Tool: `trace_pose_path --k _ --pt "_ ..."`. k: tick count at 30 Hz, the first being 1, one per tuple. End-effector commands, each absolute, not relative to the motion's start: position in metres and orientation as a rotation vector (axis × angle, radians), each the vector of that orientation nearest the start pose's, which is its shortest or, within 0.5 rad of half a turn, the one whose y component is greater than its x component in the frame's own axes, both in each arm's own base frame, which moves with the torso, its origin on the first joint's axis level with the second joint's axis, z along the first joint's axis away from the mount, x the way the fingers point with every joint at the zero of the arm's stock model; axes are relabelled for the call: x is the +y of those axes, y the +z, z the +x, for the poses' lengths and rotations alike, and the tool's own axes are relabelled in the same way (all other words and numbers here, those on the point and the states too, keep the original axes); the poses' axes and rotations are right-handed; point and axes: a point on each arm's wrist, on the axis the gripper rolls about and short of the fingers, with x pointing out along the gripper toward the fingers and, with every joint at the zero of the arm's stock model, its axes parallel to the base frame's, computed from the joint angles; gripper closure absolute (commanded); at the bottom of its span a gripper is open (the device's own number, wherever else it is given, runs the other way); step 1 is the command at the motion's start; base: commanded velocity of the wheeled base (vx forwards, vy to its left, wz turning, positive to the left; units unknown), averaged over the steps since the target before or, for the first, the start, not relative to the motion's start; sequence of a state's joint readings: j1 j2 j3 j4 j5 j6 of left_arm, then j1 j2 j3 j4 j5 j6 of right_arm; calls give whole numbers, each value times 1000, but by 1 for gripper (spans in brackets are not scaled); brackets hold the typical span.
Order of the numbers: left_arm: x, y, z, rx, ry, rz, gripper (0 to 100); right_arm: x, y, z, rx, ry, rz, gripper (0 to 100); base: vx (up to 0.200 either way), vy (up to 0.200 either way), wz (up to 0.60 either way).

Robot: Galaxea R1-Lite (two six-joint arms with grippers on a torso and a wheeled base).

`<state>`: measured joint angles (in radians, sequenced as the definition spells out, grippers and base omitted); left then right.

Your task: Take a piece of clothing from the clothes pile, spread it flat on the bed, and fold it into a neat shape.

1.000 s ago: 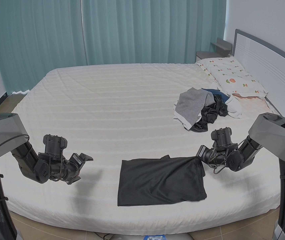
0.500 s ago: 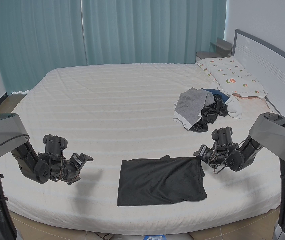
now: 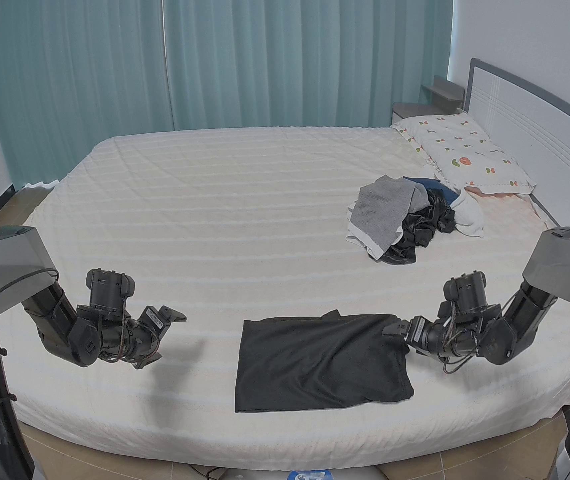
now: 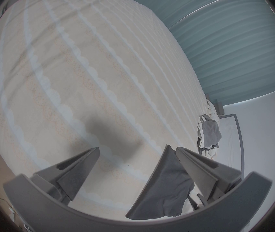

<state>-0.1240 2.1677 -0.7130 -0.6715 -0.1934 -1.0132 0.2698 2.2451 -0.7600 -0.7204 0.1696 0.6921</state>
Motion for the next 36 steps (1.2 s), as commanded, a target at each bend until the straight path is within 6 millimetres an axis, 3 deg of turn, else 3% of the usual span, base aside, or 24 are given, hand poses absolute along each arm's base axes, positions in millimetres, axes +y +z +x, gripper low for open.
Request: trace_pose_path --k 1,7,19,20,36 --pt "-46 11 334 869 123 -978 0 95 -3 297 929 209 585 0 0 0 0" --pt "-46 12 335 865 122 -982 0 100 -21 278 956 233 562 0 0 0 0" --pt "-46 12 335 866 121 -985 0 104 -33 271 981 241 548 0 0 0 0" --pt "-46 12 335 866 121 -985 0 104 -33 271 982 241 546 100 0 0 0" --pt "-46 12 335 867 120 -984 0 96 -31 258 1003 214 540 100 0 0 0"
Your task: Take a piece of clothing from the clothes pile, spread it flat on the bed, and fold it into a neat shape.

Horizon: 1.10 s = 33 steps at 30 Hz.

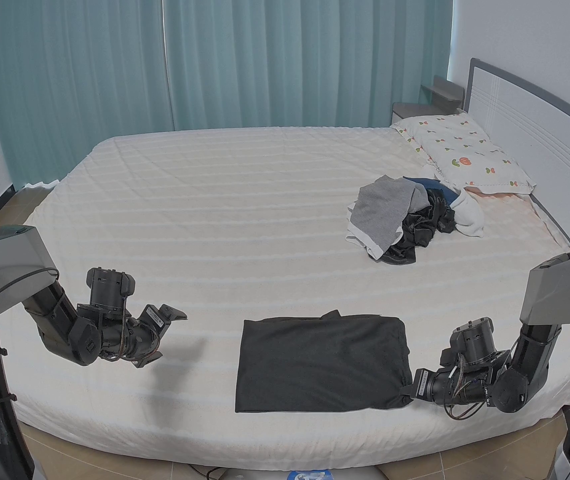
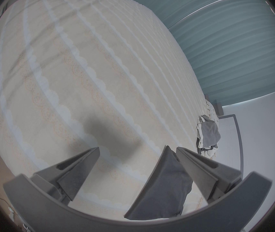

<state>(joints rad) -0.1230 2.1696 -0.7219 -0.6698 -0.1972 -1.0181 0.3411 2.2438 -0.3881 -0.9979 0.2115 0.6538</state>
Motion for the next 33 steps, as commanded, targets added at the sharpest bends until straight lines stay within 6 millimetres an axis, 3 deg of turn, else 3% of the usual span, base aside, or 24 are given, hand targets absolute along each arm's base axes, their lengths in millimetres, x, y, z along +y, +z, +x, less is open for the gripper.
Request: trace_pose_path --k 1,25,26,31,33 --pt "-46 12 335 869 117 -985 0 96 -29 258 996 215 540 100 0 0 0" --pt "-46 12 335 867 119 -983 0 92 -34 252 1020 217 502 100 0 0 0" --pt "-46 12 335 867 119 -983 0 92 -34 253 1017 218 502 0 0 0 0" --pt "-46 12 335 868 118 -984 0 89 -26 257 969 221 516 0 0 0 0" --pt "-46 12 335 869 117 -984 0 81 -10 270 867 225 550 0 0 0 0"
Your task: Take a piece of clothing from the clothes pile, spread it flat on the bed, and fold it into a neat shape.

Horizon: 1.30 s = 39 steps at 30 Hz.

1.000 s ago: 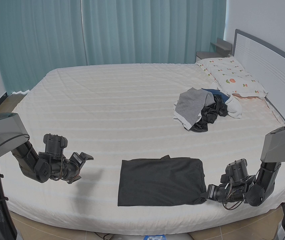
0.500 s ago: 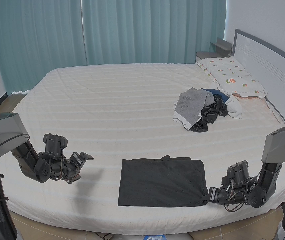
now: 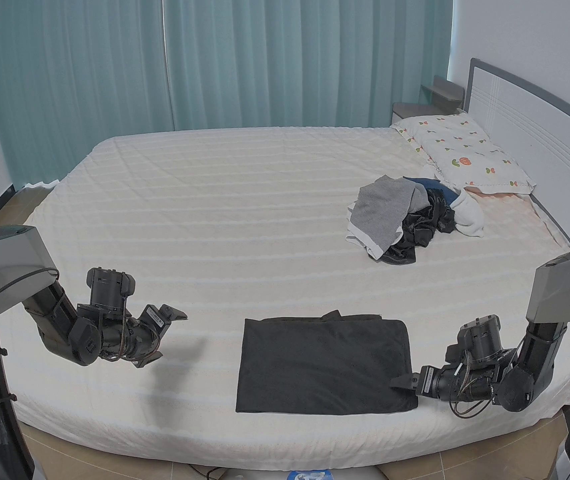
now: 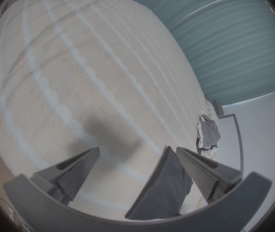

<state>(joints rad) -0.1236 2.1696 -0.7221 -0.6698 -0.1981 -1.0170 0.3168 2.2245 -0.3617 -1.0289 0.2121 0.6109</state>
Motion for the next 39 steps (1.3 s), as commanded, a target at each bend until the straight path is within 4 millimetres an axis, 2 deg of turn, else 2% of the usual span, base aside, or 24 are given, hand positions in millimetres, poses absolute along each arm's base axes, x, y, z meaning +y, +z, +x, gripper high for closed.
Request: trace_pose_path --k 1,2,3,6,11,13,14,18,25,26,39 --pt "-46 12 335 869 117 -984 0 79 -7 276 842 219 559 0 0 0 0" --pt "-46 12 335 866 121 -983 0 78 -6 277 837 219 560 0 0 0 0" --pt "-46 12 335 869 117 -984 0 74 -3 290 797 209 573 0 0 0 0" --pt "-46 12 335 869 117 -985 0 71 -2 305 775 193 594 0 0 0 0" --pt "-46 12 335 869 117 -984 0 75 -25 353 775 162 611 0 0 0 0" --pt "-46 12 335 869 117 -984 0 75 -25 353 775 162 611 0 0 0 0" --pt "-46 12 335 869 117 -984 0 78 -31 363 769 161 621 0 0 0 0" --pt "-46 12 335 868 120 -983 0 82 -40 379 755 154 623 0 0 0 0" --pt "-46 12 335 868 120 -981 0 85 -40 392 737 140 684 0 0 0 0" --pt "-46 12 335 868 120 -981 0 85 -40 392 737 136 689 100 0 0 0" --pt "-46 11 334 870 120 -981 0 80 -37 395 719 121 720 100 0 0 0"
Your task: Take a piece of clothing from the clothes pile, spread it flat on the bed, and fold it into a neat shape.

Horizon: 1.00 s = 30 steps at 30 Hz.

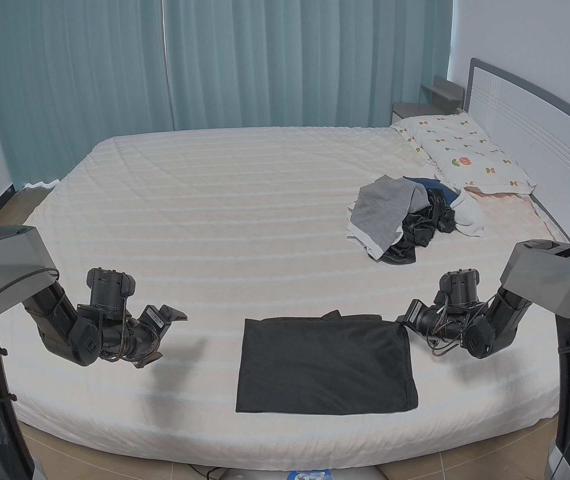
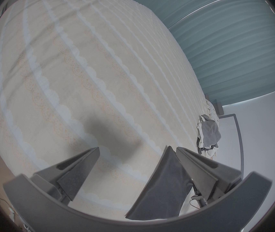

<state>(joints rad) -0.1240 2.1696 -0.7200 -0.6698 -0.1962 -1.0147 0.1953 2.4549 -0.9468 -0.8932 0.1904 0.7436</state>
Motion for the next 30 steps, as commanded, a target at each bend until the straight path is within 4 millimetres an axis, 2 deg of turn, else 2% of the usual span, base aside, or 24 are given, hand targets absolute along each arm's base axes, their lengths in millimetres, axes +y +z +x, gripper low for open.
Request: trace_pose_path --k 1,10,19,20,25,26,30 --pt "-46 12 335 868 120 -981 0 80 -36 397 714 117 730 100 0 0 0" --pt "-46 12 335 868 120 -981 0 72 -34 401 692 90 743 100 0 0 0" --pt "-46 12 335 868 120 -981 0 72 -36 401 697 84 741 100 0 0 0" --pt "-46 12 335 868 120 -981 0 72 -36 401 696 86 741 0 0 0 0" --pt "-46 11 334 870 120 -981 0 70 -27 397 682 89 743 0 0 0 0" --pt "-46 11 334 870 122 -979 0 68 -18 391 674 88 744 0 0 0 0" --pt "-47 11 334 870 121 -976 0 62 -3 377 669 82 742 0 0 0 0"
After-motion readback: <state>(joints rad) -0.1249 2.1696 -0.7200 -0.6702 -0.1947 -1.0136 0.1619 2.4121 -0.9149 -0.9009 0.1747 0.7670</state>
